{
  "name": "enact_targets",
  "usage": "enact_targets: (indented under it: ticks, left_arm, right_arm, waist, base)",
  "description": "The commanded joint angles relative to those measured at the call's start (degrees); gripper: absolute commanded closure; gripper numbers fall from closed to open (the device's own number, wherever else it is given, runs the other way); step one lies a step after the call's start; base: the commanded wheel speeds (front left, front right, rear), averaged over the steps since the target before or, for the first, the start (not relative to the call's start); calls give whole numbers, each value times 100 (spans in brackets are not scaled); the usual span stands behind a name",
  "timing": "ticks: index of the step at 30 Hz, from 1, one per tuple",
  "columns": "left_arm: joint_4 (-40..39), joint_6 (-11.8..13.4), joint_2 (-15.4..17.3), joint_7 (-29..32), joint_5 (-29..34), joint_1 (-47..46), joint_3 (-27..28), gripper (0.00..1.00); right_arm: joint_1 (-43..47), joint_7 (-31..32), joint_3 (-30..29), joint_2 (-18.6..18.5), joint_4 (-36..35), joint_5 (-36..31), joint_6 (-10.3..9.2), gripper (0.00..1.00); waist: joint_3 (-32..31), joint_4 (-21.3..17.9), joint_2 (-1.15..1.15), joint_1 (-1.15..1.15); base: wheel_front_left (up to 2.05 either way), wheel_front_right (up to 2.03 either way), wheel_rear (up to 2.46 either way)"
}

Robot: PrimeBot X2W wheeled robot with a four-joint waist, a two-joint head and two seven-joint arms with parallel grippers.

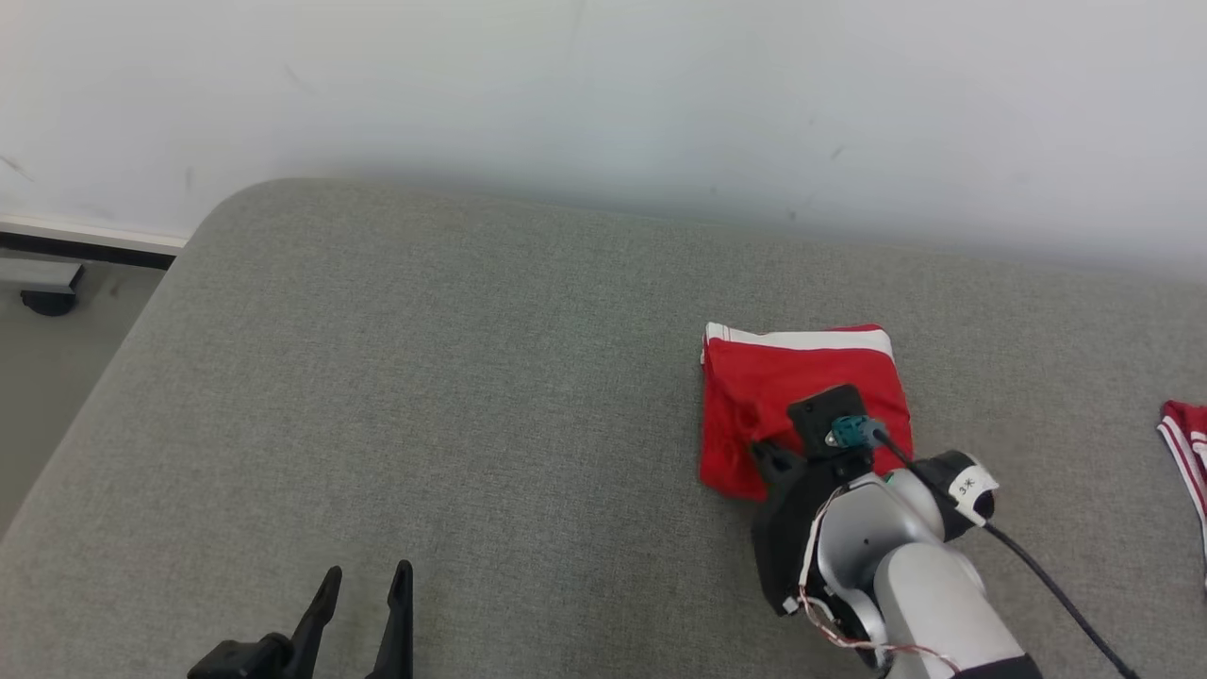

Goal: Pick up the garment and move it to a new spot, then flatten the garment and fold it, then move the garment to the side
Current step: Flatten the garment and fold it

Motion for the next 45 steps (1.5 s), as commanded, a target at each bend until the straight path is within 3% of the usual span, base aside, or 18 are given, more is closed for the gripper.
enact_targets:
  ticks: [1,7,12,13,14,15,21,26,31,36,45]
  left_arm:
    - [-24,42,39,-15,-50,15,27,0]
    - [-118,127,60,18,-65,117,47,0]
    - [-125,98,50,3,-102,98,52,0]
    - [-120,91,40,0,-102,80,48,0]
    - [-111,86,30,-4,-100,62,42,0]
    - [-101,81,26,-7,-98,45,40,0]
    - [-48,125,-3,-70,-79,77,153,0]
    - [-31,132,-88,-141,-80,232,376,0]
    - [-113,41,-257,-172,125,375,876,0]
    - [-283,-260,-554,-168,576,596,1524,0]
    - [-152,-970,-967,-170,1345,927,2151,0]
  right_arm:
    - [204,117,225,20,-209,261,-12,100]
    - [504,401,592,24,-514,723,-13,100]
    - [554,551,683,27,-268,967,-12,100]
    - [537,537,691,26,-190,972,-12,95]
    - [533,500,679,27,-120,1087,-12,53]
    - [520,431,660,26,-85,1161,-12,0]
    - [640,333,695,26,-196,2200,-12,0]
    - [1144,88,153,19,-762,2829,-12,0]
    - [1783,-779,-721,25,-1495,2516,-11,0]
    - [2242,-1715,-1405,25,-1956,2046,-11,0]
    - [2612,-2510,-1966,20,-1730,1600,-12,0]
  waist:
    - [-29,-14,0,0]
    - [-34,-63,0,0]
    - [12,-103,0,0]
    - [22,-107,0,0]
    - [26,-111,0,0]
    - [26,-116,0,0]
    - [-166,-247,0,0]
    - [-442,-485,0,0]
    - [-617,-889,0,0]
    - [-703,-1304,0,0]
    - [-797,-1675,0,0]
  base:
    - [0,0,0]
    - [0,0,0]
    - [0,0,0]
    - [0,0,0]
    - [0,0,0]
    - [0,0,0]
    - [0,0,0]
    - [0,0,0]
    - [0,0,0]
    - [0,0,0]
    - [0,0,0]
